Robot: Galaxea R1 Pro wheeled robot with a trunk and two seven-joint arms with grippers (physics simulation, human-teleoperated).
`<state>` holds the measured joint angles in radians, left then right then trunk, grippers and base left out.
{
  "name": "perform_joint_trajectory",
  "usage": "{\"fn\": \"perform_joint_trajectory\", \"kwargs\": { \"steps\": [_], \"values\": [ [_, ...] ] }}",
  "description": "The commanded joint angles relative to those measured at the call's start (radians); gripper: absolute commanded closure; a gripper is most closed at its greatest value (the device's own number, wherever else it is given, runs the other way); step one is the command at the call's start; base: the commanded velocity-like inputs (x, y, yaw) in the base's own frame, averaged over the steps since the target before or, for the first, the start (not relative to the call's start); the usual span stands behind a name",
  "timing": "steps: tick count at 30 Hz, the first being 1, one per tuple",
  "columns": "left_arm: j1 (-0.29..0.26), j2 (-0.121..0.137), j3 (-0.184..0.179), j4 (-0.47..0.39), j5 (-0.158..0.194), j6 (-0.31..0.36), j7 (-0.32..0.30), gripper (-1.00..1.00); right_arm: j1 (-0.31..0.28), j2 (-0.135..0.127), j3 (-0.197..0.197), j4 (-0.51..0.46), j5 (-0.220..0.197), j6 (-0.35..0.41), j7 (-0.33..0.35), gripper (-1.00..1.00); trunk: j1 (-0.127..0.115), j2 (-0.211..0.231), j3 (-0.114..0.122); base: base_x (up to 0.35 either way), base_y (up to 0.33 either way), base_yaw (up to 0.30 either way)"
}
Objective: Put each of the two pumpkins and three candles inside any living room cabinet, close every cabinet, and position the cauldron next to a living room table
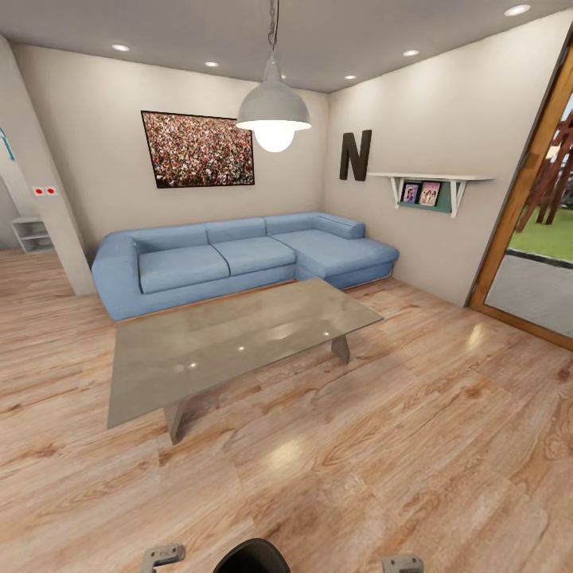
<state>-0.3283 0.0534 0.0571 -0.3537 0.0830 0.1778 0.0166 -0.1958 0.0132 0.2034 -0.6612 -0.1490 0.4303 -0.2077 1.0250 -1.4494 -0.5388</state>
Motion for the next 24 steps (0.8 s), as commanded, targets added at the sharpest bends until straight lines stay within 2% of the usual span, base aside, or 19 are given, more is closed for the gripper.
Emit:
{"fn": "perform_joint_trajectory", "kwargs": {
  "steps": [1, 6, 13, 24],
  "values": [
    [0.0, 0.001, 0.001, -0.002, 0.009, 0.006, 0.002, -1.0, -0.001, -0.001, 0.005, -0.001, -0.011, 0.004, -0.009, -1.0, 0.0, -0.001, -0.001, 0.0, 0.0, 0.0],
    [0.0, 0.0, 0.001, -0.002, 0.007, 0.005, 0.001, -1.0, -0.001, 0.0, 0.005, -0.001, -0.011, 0.002, -0.009, -1.0, 0.0, -0.001, -0.001, -0.02, 0.0, 0.0],
    [0.0, -0.001, 0.0, -0.002, 0.004, 0.005, 0.001, -1.0, -0.001, 0.0, 0.005, -0.001, -0.011, 0.002, -0.009, -1.0, 0.0, -0.001, -0.001, -0.149, -0.074, 0.0],
    [0.0, 0.001, 0.0, -0.002, 0.004, 0.005, 0.001, -1.0, -0.001, 0.001, 0.008, -0.001, -0.011, 0.002, -0.009, -1.0, 0.0, -0.001, -0.001, -0.011, -0.018, 0.017]
  ]
}}
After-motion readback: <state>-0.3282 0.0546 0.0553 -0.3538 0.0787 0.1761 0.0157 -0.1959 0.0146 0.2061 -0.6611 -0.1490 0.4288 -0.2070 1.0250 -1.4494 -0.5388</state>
